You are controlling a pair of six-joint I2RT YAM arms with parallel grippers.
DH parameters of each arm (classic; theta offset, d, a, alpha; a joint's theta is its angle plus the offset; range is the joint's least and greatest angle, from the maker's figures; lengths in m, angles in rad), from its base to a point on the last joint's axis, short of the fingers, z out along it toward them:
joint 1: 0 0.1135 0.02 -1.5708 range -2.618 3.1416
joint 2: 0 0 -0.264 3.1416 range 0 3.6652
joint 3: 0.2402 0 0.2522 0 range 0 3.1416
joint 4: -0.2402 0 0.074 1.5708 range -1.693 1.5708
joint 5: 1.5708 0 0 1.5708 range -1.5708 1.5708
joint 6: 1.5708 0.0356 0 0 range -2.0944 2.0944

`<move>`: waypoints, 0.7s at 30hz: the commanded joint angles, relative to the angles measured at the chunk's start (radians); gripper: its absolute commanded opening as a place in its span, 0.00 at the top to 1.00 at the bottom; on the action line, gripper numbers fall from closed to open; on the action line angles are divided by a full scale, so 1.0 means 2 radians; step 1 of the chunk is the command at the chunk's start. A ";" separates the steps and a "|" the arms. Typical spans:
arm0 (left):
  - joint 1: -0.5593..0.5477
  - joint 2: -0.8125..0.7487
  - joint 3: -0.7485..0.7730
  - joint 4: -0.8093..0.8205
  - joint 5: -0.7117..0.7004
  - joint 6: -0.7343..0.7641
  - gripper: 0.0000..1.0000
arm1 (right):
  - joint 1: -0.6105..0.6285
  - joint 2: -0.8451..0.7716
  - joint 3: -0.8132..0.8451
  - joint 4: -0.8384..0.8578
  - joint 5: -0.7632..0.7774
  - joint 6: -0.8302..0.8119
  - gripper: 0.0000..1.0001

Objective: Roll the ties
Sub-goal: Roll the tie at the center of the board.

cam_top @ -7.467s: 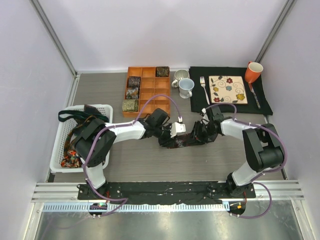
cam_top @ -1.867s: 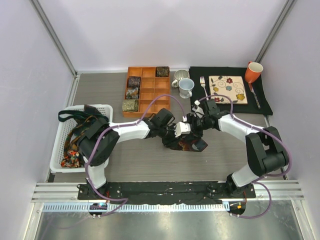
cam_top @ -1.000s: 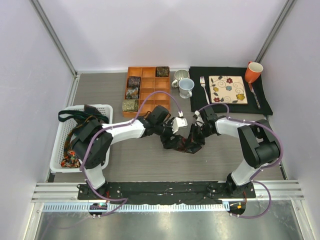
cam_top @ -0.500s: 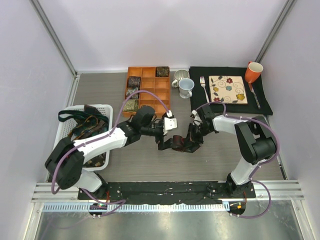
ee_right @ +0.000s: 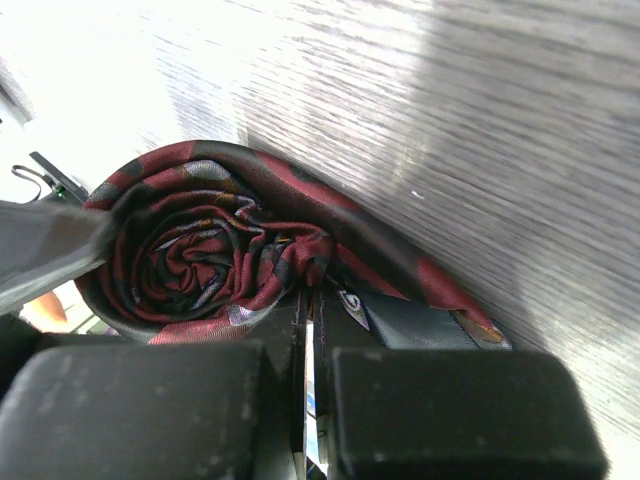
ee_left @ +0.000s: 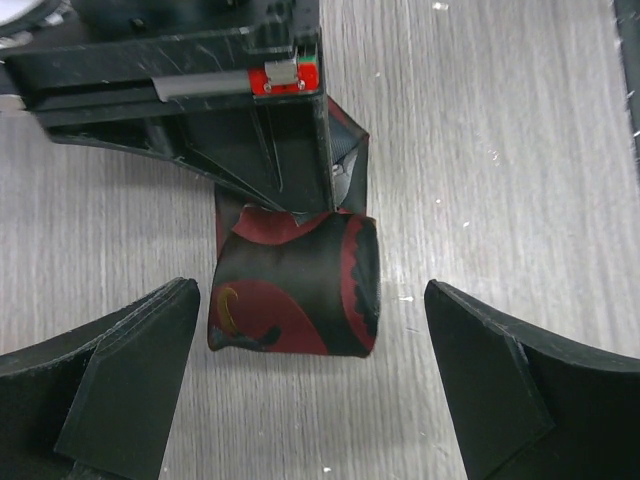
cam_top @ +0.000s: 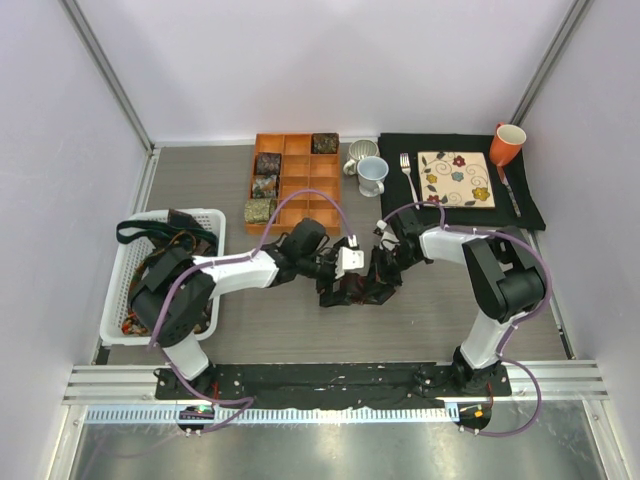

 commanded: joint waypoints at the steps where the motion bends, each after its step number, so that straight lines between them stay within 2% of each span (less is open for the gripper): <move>1: -0.004 0.019 0.017 0.032 0.011 0.028 0.00 | 0.008 0.033 -0.008 -0.009 0.106 -0.036 0.99; 5: -0.005 0.040 0.027 0.031 -0.002 0.027 0.17 | 0.008 0.033 -0.004 -0.010 0.099 -0.038 0.99; 6: -0.005 0.047 0.029 0.031 -0.004 0.022 0.25 | 0.008 0.032 -0.003 -0.009 0.097 -0.038 0.99; 8: -0.005 0.050 0.031 0.031 -0.004 0.018 0.35 | 0.008 0.030 -0.003 -0.009 0.094 -0.037 0.99; 13: -0.007 0.054 0.028 0.014 -0.015 0.014 0.49 | 0.008 0.018 -0.002 -0.009 0.094 -0.032 0.99; 14: -0.007 0.052 0.027 0.002 -0.018 0.015 0.56 | 0.008 0.016 -0.002 -0.012 0.094 -0.030 0.99; 17: -0.007 0.044 0.017 -0.033 -0.037 0.030 0.70 | 0.003 -0.008 0.007 -0.024 0.091 -0.022 0.94; 21: -0.007 0.038 0.001 -0.054 -0.059 0.037 0.76 | -0.010 -0.055 0.011 -0.032 0.055 -0.010 0.80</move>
